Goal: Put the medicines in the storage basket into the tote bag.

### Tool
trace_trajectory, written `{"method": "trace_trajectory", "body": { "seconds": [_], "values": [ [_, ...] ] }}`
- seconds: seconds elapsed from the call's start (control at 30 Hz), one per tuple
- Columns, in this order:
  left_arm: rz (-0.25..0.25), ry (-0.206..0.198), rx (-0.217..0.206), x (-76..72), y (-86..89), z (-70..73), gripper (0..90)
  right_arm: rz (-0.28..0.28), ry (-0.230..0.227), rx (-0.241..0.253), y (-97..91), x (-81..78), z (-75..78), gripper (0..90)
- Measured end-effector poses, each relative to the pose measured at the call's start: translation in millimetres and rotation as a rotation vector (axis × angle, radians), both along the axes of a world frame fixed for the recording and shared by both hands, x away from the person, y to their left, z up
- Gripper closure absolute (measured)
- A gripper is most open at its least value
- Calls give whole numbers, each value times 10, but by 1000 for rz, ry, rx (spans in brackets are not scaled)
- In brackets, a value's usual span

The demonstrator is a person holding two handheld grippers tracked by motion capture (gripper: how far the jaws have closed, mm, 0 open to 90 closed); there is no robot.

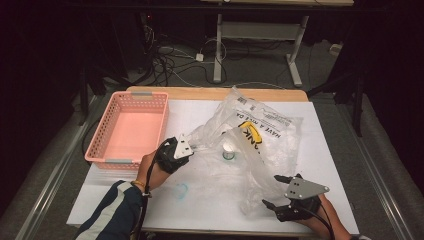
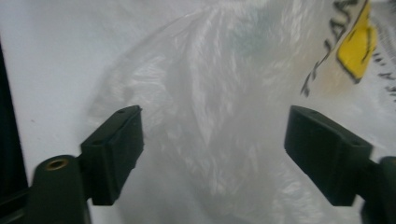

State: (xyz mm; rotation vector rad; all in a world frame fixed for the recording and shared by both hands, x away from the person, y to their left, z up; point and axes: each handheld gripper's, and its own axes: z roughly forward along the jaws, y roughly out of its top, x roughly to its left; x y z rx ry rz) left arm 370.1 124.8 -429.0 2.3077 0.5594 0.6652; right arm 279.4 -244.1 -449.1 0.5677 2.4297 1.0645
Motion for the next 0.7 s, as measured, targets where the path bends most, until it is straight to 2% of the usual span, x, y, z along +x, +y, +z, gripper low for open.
{"method": "trace_trajectory", "body": {
  "seconds": [0.03, 0.07, 0.13, 0.23, 0.3, 0.43, 0.6, 0.7],
  "values": [
    [-3, 2, 3, 4, -4, -4, 863, 0, 14, -8, 6, 31, -37, 304],
    [-3, 8, 2, 8, -8, -11, 864, 2, 17, -24, 12, 61, -73, 391],
    [1, 5, 3, 13, -13, -20, 863, -6, 17, -55, 30, 96, -130, 503],
    [12, 0, -2, 18, -17, -24, 864, -16, 3, -51, 38, 119, -129, 695],
    [18, -1, -6, 21, -15, -23, 864, -23, -20, -30, 31, 117, -90, 791],
    [23, -15, -16, 9, 13, 13, 864, -55, -70, 2, 4, 109, 9, 870],
    [35, -46, -54, -18, 73, 127, 865, -83, -139, 55, -40, 114, 179, 891],
    [34, -65, -56, -33, 101, 186, 865, -91, -180, 85, -57, 119, 303, 893]
  ]
}}
